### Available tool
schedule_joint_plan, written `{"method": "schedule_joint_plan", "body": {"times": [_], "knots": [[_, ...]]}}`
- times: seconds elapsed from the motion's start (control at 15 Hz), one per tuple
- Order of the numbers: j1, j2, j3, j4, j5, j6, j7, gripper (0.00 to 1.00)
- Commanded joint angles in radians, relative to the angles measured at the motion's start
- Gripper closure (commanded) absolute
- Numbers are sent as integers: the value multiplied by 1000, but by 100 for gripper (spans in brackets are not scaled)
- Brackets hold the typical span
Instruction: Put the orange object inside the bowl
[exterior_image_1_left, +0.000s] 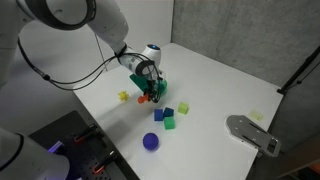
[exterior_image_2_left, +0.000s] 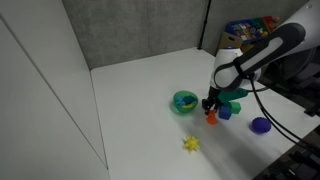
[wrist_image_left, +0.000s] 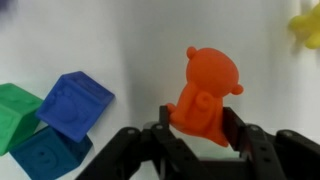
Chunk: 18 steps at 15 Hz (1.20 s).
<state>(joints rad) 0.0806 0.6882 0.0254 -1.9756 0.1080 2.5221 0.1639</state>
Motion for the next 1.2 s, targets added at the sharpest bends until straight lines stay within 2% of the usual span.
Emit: {"method": "schedule_joint_plan", "body": {"times": [0.0, 0.33, 0.8, 0.87, 0.93, 1.07, 1.13], "knots": [[-11, -65, 12, 44, 0, -80, -20, 70], [-13, -56, 20, 184, 0, -160, -49, 70], [25, 55, 11, 407, -41, -200, -41, 70], [25, 70, 14, 432, -42, -214, -45, 68], [26, 78, 16, 450, -41, -222, -49, 20], [19, 80, 25, 465, -32, -233, -66, 20], [12, 75, 33, 467, -25, -238, -79, 13]]}}
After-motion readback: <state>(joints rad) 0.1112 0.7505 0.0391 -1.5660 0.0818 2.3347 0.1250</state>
